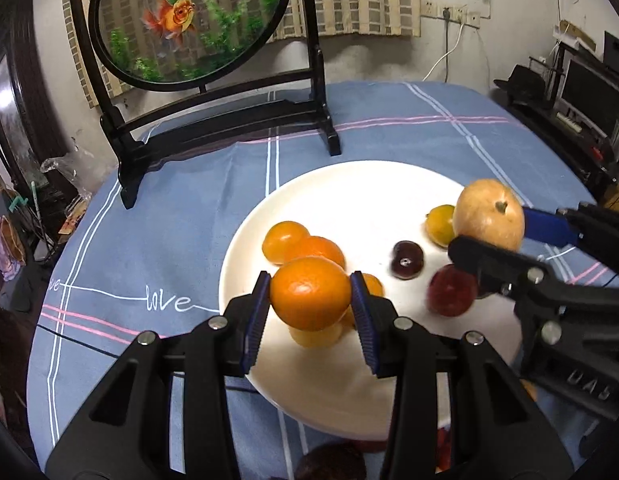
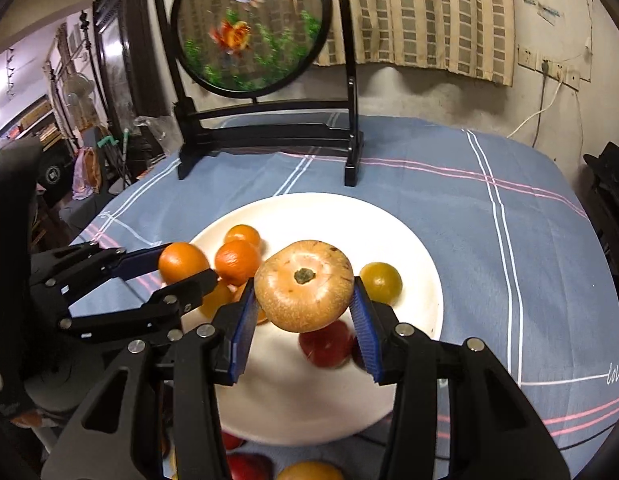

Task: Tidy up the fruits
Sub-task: 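Carry the tan fruit and orange over the white plate with both grippers, then lower both held fruits onto the white plate and open both grippers, then move both open grippers back over the fruit cluster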

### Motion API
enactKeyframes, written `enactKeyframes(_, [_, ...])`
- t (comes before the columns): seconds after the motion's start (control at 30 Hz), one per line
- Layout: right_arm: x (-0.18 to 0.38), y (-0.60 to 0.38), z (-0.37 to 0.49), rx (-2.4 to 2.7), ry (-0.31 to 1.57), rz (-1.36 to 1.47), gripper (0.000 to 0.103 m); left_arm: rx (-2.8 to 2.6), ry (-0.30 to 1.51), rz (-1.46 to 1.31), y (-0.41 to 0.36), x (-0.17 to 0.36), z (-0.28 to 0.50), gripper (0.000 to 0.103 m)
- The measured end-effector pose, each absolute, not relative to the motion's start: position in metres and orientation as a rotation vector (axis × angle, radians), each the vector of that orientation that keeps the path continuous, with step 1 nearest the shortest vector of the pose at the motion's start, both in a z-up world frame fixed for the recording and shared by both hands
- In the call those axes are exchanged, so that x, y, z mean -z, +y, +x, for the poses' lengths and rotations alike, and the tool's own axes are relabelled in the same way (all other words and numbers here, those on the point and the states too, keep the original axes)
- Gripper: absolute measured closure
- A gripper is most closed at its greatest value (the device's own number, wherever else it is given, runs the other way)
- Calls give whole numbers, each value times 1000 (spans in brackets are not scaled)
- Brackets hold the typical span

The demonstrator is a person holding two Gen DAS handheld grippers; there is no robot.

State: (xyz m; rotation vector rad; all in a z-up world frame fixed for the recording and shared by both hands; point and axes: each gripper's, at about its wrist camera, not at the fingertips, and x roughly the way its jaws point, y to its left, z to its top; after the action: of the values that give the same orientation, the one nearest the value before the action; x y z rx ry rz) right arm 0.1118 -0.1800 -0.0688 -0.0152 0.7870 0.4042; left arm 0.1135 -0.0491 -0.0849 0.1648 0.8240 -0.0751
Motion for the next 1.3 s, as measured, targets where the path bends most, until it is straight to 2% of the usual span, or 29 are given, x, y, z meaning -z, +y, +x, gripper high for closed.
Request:
enactKeyframes(0.5, [94, -173, 157, -367, 889, 45, 55, 59, 814, 195, -52, 102, 122, 62])
enactKeyframes(0.53, [94, -174, 158, -365, 885, 59, 53, 59, 809, 201, -52, 102, 122, 60])
enactKeyframes(0.57, [93, -175, 158, -374, 876, 71, 50, 58, 806, 206, -53, 102, 121, 50])
enactKeyframes(0.6, [91, -176, 156, -382, 860, 82, 35, 55, 798, 211, -53, 102, 120, 45])
enactKeyframes(0.63, [89, -177, 154, -384, 846, 87, 34, 54, 792, 210, -53, 102, 120, 44])
enactKeyframes(0.83, [76, -183, 137, -379, 802, 58, 34, 51, 780, 201, -49, 95, 111, 44])
enactKeyframes(0.9, [72, -187, 130, -381, 797, 61, 34, 44, 775, 190, -46, 90, 106, 34])
enactKeyframes(1.17, [65, -206, 57, -408, 780, 30, 34, 98, 714, 139, -24, 60, 48, 31])
enactKeyframes(1.3, [73, -206, 12, -413, 774, -83, 34, 138, 730, 190, -19, 67, 9, 31])
